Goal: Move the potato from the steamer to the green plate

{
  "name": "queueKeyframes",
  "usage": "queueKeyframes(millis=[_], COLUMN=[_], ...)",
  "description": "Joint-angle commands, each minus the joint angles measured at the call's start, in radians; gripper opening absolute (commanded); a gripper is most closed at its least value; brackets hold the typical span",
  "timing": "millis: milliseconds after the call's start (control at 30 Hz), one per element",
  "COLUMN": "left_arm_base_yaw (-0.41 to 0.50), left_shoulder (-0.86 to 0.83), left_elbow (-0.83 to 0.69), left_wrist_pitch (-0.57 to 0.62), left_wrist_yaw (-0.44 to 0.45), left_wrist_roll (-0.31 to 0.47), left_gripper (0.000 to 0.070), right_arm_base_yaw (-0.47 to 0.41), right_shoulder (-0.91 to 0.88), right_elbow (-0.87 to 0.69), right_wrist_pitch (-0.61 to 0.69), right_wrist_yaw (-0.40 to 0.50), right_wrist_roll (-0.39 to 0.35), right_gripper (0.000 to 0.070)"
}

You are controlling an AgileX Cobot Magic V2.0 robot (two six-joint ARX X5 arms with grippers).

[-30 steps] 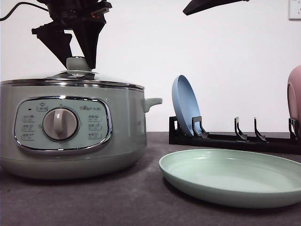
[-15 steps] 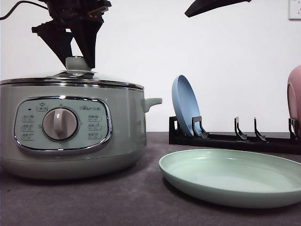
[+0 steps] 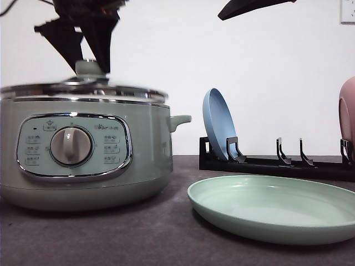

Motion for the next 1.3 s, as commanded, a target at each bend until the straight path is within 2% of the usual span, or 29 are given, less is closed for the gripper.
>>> queueKeyframes(millis=[0,300,833,933,1067,1267], left_arm_base_yaw=[0.003,0.075,0.368,0.409,0.443,0.457], left_shoulder=[-0.045,-0.156,-0.208,-0.208,-0.208,-0.208], left_elbow=[0.04,0.043,0.043,0.043,0.043,0.043], left_wrist_pitch=[0.022,0.015,0.017,0.019,0.018,0.018], left_wrist_yaw=[0.005,-0.045,-0.047,-0.047,-0.047,-0.047], left_wrist_roll=[-0.01,-0.013,-0.005,-0.005,-0.005,-0.005], left_gripper=[0.0001,0.0001,0.0001,0.0001,0.0001,0.0001], right_arm_base_yaw=[0.007,0.007,0.007,0.009,0.009,0.009], right_shoulder=[0.012,0.013,0.014,0.015,0.028,0.105], right_elbow=[0.015,0.015,0.016,0.016,0.032,0.141], right_wrist_pitch=[0.01,0.01,0.011,0.014,0.014,0.003], right_wrist_yaw=[0.002,0.001,0.003,0.025,0.047,0.046], right_wrist_roll=[-0.011,-0.003,0.042,0.055,0.072,0.075], right_gripper=[0.0387,0.0387,0.0387,0.0388,0.0427,0.0429])
